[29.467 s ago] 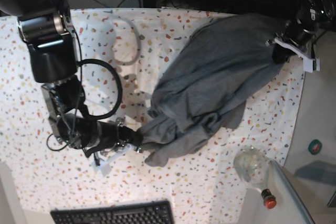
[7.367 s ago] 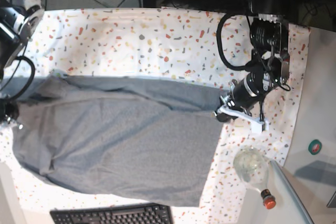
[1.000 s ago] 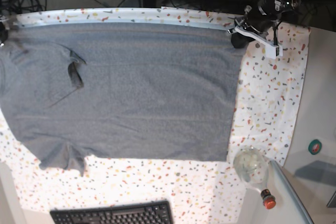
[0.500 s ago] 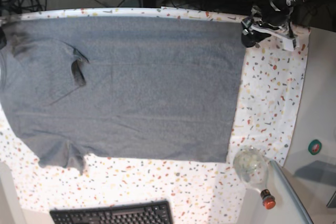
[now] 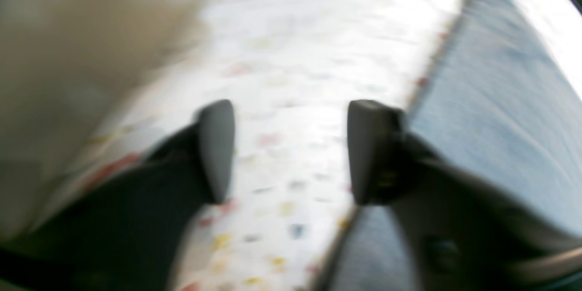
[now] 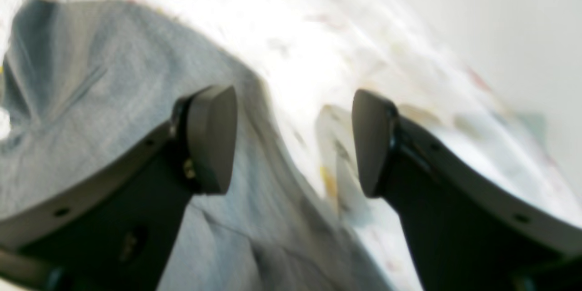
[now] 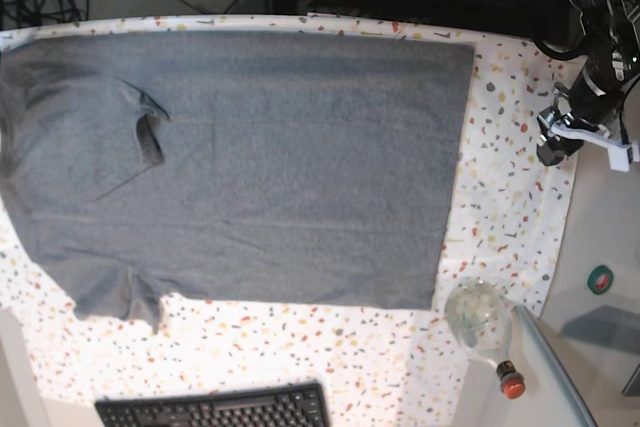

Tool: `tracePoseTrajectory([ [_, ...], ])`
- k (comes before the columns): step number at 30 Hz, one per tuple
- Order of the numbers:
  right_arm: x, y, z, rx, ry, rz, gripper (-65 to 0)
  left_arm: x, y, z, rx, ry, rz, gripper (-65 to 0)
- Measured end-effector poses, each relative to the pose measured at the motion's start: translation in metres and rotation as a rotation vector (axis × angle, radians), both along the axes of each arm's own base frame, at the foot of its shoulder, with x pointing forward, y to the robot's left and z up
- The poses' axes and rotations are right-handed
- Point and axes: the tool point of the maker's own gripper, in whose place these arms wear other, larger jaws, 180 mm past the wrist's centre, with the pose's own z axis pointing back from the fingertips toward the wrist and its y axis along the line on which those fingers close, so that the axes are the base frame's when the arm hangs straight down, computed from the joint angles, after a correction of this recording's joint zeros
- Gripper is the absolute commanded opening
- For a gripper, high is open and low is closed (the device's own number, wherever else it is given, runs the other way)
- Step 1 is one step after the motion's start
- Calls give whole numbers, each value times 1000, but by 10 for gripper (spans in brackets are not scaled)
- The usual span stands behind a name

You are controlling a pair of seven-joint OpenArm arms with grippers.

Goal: Layout the t-shirt on the table in an organized manner, then fold the t-shirt properly
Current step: 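Release the shirt and move both grippers to the shirt's side edge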

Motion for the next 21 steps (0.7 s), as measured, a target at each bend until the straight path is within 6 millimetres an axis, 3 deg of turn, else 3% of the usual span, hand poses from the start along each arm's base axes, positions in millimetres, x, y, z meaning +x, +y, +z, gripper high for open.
tracePoseTrajectory([
  [2, 18, 2, -13, -9, 30, 22, -275, 3, -9, -8, -31, 33, -12, -640],
  [9, 63, 15, -18, -106, 18, 110, -255, 9, -19, -12, -66, 29, -5, -650],
  [17, 49, 48, -53, -68, 74, 130, -225, 4, -16, -14, -60, 40, 0, -650],
  [19, 47, 47, -54, -68, 76, 123, -281, 1, -15, -14, -57, 46, -5, -650],
  [21, 44, 48, -57, -65, 83, 120, -440, -2, -10, -14, -42, 58, -4, -650],
])
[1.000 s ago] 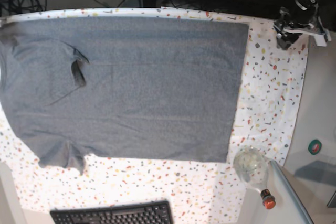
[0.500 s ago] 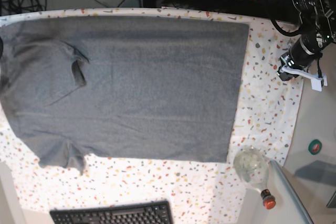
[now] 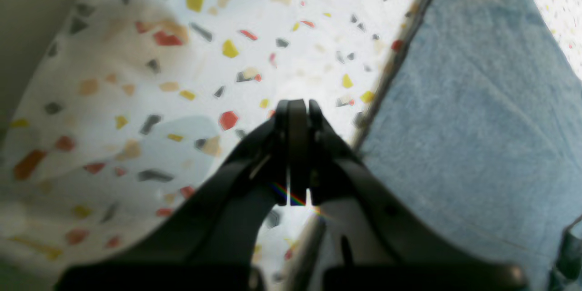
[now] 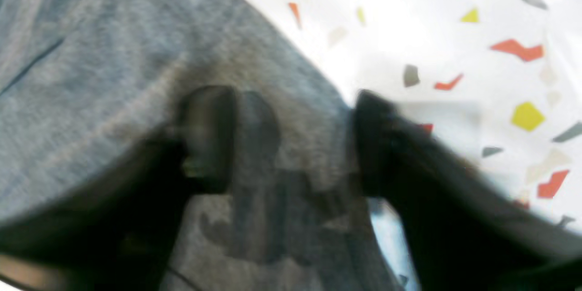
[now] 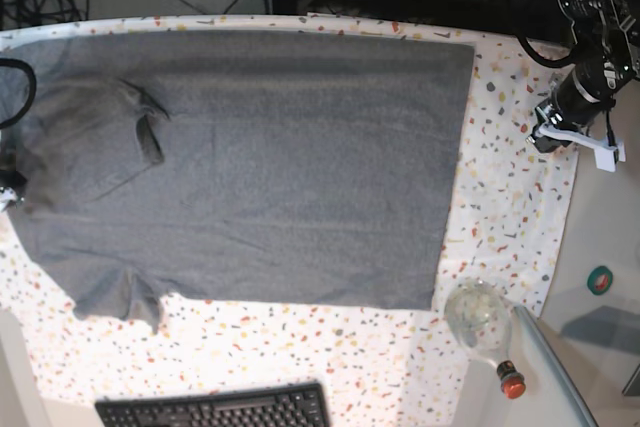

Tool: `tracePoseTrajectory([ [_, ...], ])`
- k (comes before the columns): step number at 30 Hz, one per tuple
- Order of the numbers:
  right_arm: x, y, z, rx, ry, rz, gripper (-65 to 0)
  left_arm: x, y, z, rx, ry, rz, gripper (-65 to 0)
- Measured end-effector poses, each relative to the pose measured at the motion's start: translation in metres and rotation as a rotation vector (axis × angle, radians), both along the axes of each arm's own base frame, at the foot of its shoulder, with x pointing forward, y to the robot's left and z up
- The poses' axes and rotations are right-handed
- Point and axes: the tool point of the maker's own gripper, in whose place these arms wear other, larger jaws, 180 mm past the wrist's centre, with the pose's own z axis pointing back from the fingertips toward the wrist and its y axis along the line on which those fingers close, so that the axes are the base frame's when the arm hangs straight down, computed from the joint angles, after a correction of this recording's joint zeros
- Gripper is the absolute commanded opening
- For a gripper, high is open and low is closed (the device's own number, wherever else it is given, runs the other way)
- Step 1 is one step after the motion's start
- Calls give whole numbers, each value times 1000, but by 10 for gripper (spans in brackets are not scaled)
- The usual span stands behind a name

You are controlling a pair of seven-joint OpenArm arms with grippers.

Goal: Layout the t-shirt on the table in an organized manner, then fold the t-shirt properly
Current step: 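Release the shirt and move both grippers to the shirt's side edge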

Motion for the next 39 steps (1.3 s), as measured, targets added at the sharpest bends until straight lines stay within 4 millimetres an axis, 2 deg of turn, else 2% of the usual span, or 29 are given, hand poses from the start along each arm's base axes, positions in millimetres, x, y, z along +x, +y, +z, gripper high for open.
tracePoseTrajectory([
  [2, -2, 2, -2, -1, 0, 4, -650, 0, 1, 0, 3, 1, 1, -650],
  [5, 6, 11, 3, -6, -22, 57, -650, 2, 0, 1, -1, -6, 0, -650],
  [9, 20, 33, 27, -11, -142, 141, -650, -1, -3, -2, -10, 6, -3, -650],
  [11, 8, 37, 37, 24, -135, 133, -650, 0, -1, -1, -6, 4, -2, -650],
  [13, -12, 28, 48, 25, -100, 88, -650, 1, 0, 1, -3, -1, -1, -650],
  [15, -24, 30, 63, 41, -113, 85, -650, 1, 0, 1, -2, -2, -2, -650],
  [18, -40, 50, 75, 102, -112, 95, -650, 3, -1, 2, -4, -8, -1, -650],
  [20, -50, 65, 73, 154, -113, 86, -650, 5, -1, 3, -3, -16, 0, -650],
  [22, -69, 75, 61, 208, -59, 73, -650, 7, -1, 4, -3, -19, 0, -650],
  [25, -94, 81, 46, 265, 5, 32, -650, 12, -2, 6, -5, -29, -2, -650],
  [29, -103, 93, 39, 296, 25, 28, -650, 12, -1, 7, -3, -31, -1, -650],
  [30, -104, 97, 37, 302, 36, 38, -633, 13, -1, 7, -3, -31, -1, -650],
  [32, -105, 107, 33, 301, 61, 75, -489, 13, -1, 7, -4, -33, -2, -650],
  [34, -99, 109, 43, 284, 34, 94, -383, 14, -2, 8, -5, -34, -2, -650],
  [36, -83, 99, 64, 243, -43, 89, -347, 13, -2, 7, -4, -32, -4, -650],
  [39, -44, 79, 85, 171, -124, 91, -336, 11, -1, 5, -4, -24, -2, -650],
])
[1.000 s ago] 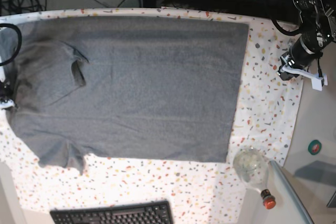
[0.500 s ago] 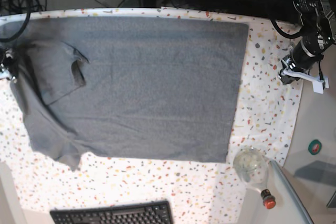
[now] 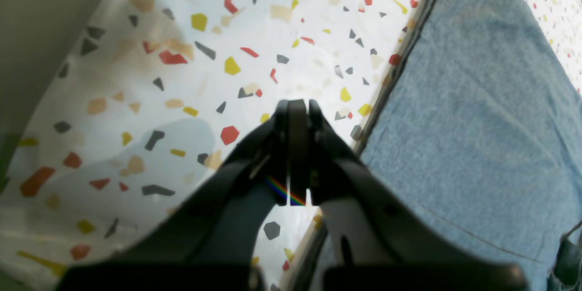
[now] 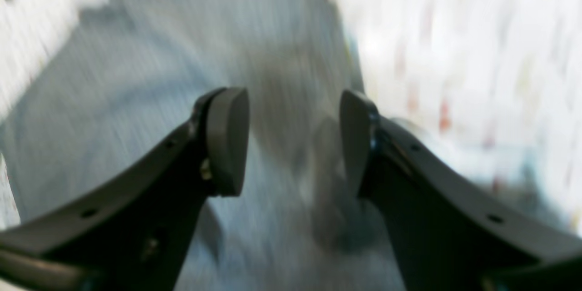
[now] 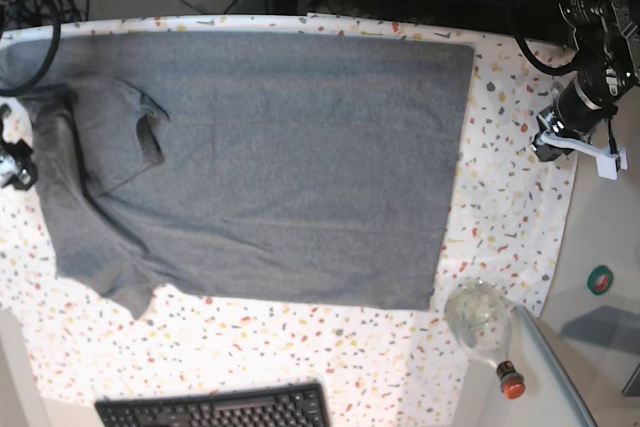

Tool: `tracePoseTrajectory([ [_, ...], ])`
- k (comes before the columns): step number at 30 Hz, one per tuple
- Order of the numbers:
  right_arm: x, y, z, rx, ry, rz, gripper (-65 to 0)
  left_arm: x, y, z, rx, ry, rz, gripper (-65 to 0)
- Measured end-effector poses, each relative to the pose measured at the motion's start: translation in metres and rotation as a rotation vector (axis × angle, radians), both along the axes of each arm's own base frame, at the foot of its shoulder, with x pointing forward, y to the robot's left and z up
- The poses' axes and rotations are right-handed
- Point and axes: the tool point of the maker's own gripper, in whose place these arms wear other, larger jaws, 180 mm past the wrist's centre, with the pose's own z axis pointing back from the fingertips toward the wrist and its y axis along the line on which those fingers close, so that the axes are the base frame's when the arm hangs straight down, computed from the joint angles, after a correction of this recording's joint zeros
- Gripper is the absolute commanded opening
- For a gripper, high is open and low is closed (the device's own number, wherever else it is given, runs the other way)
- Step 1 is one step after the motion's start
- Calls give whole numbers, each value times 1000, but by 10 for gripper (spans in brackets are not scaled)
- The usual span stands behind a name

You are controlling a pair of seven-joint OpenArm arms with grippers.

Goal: Layout the t-shirt on the table in an organized manner, then fold the t-shirt properly
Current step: 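Release the shirt and move both grippers to the shirt's side edge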

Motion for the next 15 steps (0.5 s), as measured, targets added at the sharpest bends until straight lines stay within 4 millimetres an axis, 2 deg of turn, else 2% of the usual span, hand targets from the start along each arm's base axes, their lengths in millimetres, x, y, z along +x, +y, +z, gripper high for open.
tracePoseTrajectory([
  [3, 48, -22, -14, -105, 86, 20, -335, -6, -2, -9, -24, 21, 9, -643],
  [5, 81, -23, -29, -125, 117, 38, -333, -8, -3, -13, -38, 23, -5, -634],
  [6, 89, -23, -39, -138, 147, 37, -329, -9, -7, -15, -52, 20, -23, -632],
  [9, 92, -21, -70, -159, 225, 27, -272, -13, -6, -21, -60, 37, -22, -630],
  [11, 89, -18, -83, -181, 253, 40, -257, -15, -2, -20, -49, 46, -25, -630],
  [15, 92, -19, -85, -227, 251, 59, -261, -18, 2, -21, -40, 55, -25, -630],
])
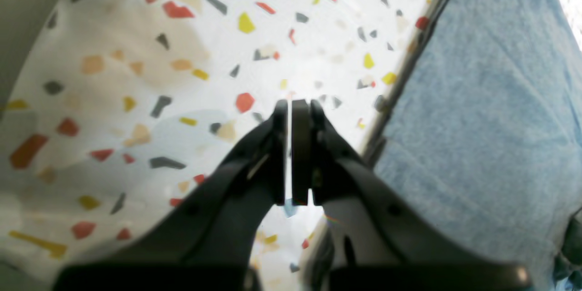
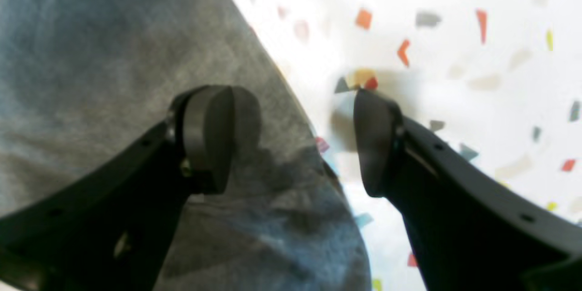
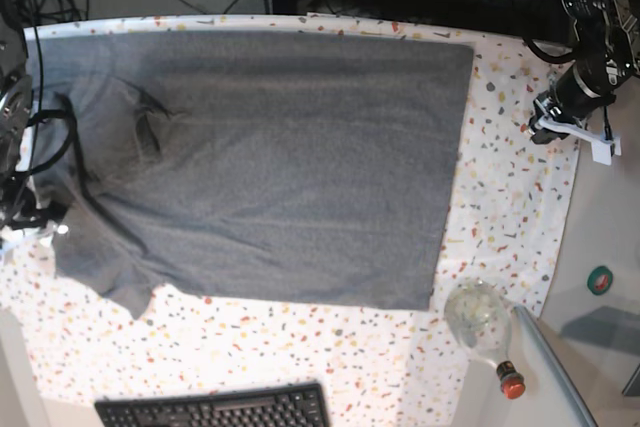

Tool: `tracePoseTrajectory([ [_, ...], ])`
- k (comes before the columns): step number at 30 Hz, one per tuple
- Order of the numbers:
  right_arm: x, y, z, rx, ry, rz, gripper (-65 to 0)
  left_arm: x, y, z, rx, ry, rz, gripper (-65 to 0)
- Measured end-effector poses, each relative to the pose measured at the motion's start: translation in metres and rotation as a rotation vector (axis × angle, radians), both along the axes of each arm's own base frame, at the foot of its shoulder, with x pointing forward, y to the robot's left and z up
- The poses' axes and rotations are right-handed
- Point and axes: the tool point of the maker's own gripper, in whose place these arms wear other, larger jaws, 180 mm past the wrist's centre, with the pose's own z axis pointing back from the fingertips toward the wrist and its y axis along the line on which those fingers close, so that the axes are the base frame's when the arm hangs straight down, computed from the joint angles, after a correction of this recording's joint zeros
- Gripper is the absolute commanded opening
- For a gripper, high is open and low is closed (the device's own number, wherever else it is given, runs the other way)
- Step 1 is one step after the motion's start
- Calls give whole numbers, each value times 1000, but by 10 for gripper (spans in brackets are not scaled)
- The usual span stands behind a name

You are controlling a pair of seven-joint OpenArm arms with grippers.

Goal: Layout the t-shirt on the table in an organized manner, then fold the t-shirt properly
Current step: 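Release the shirt and move both grippers to the shirt's side edge, then grasp the shirt's side edge with both grippers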

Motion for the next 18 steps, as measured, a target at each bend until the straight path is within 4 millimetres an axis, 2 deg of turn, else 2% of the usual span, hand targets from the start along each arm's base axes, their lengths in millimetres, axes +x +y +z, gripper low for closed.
tracePoseTrajectory([
  [1, 1, 2, -1, 0, -4, 3, -270, 0, 0, 0, -1, 0, 0, -630],
  [3, -1, 0, -1, -5, -5, 1, -345, 0, 0, 0, -3, 0, -1, -630],
  [5, -4, -1, -3, -8, -3, -1, -494, 1, 2, 2, 4, -1, -3, -630],
  [6, -5, -3, -3, -11, -1, -2, -602, 1, 4, 3, 9, -2, -4, -630],
  [7, -6, -3, -3, -9, -1, -4, -650, 3, 5, 4, 11, -6, -4, -629],
  [10, -3, 4, -3, 17, -13, 12, -650, 19, 3, 6, 4, -25, -6, -604],
  [13, -2, 6, 2, 43, 1, 7, -650, 42, -7, -5, 4, -1, -45, -505],
  [15, -4, 0, 10, 41, 10, 8, -650, 56, -13, -10, 23, 18, -69, -449],
  [18, -2, -3, 29, -15, -25, 29, -650, 81, -23, -13, 58, 33, -117, -410],
])
